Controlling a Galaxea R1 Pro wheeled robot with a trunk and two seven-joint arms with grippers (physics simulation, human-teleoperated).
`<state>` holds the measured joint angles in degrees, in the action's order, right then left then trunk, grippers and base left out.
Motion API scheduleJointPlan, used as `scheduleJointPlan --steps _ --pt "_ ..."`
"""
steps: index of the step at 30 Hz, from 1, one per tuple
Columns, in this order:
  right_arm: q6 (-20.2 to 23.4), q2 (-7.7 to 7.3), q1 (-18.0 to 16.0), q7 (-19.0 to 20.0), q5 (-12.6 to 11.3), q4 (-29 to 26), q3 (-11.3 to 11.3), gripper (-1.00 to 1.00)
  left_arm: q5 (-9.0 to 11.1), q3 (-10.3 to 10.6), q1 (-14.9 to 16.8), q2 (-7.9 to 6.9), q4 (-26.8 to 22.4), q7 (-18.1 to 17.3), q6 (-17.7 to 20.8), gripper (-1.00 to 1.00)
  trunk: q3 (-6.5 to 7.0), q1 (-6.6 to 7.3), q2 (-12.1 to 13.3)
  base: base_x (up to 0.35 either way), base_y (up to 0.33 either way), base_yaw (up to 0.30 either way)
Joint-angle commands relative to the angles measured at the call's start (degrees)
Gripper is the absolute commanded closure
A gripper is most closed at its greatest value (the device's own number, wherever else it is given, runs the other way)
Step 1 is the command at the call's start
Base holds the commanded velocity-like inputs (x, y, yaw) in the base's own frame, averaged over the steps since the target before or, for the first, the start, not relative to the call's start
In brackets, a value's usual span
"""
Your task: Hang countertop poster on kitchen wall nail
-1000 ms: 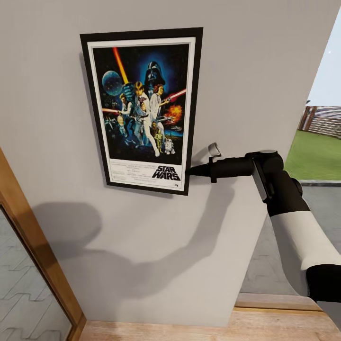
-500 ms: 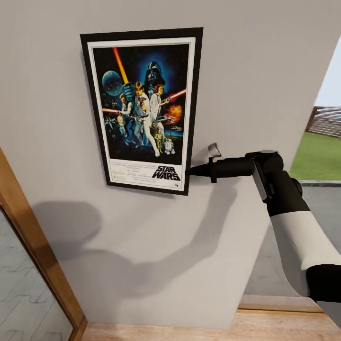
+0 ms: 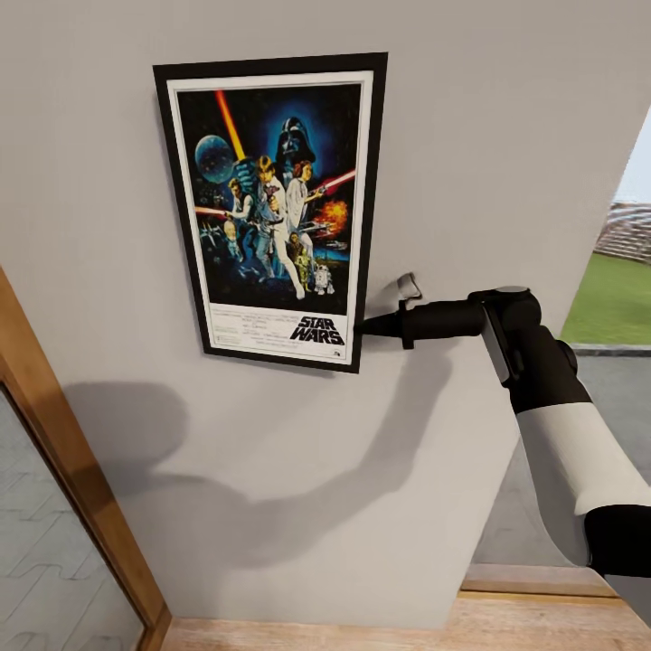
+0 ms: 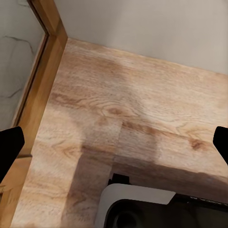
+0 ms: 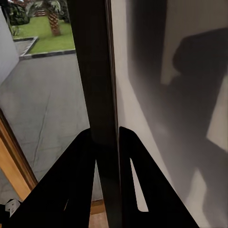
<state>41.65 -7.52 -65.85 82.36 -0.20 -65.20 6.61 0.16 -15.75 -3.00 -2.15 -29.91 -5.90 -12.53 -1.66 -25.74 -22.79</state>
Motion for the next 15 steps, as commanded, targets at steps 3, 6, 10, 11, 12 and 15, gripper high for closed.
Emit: scheduleJointPlan --steps 3,6,10,11,12,15 --pt "0.80 -0.04 -0.06 0.26 -0.06 -0.01 0.07 1.00 0.02 -0.33 0.01 0.04 -0.06 -0.51 -0.04 -1.00 -0.12 -0.04 -0.12 0.000 0.008 0.000" --pt "0.80 -0.04 -0.06 0.26 -0.06 -0.01 0.07 1.00 0.02 -0.33 0.01 0.04 -0.06 -0.51 -0.04 -1.00 -0.12 -0.04 -0.12 0.000 0.016 0.000" --pt "0.80 -0.04 -0.06 0.26 -0.06 -0.01 0.07 1.00 0.02 -0.33 0.01 -0.28 -0.06 -0.51 -0.04 -1.00 -0.12 -0.04 -0.12 0.000 0.054 0.000" --pt "0.80 -0.04 -0.06 0.26 -0.06 -0.01 0.07 1.00 0.02 -0.33 0.01 -0.34 -0.06 -0.51 -0.04 -1.00 -0.12 -0.04 -0.12 0.000 0.028 0.000" --pt "0.80 -0.04 -0.06 0.26 -0.06 -0.01 0.07 1.00 0.02 -0.33 0.01 -0.44 -0.06 -0.51 -0.02 -1.00 -0.12 -0.04 -0.12 0.000 0.018 0.000" --pt "0.80 -0.04 -0.06 0.26 -0.06 -0.01 0.07 1.00 0.02 -0.33 0.01 -0.57 -0.06 -0.51 -0.02 -1.00 -0.12 -0.04 -0.12 0.000 0.010 0.000"
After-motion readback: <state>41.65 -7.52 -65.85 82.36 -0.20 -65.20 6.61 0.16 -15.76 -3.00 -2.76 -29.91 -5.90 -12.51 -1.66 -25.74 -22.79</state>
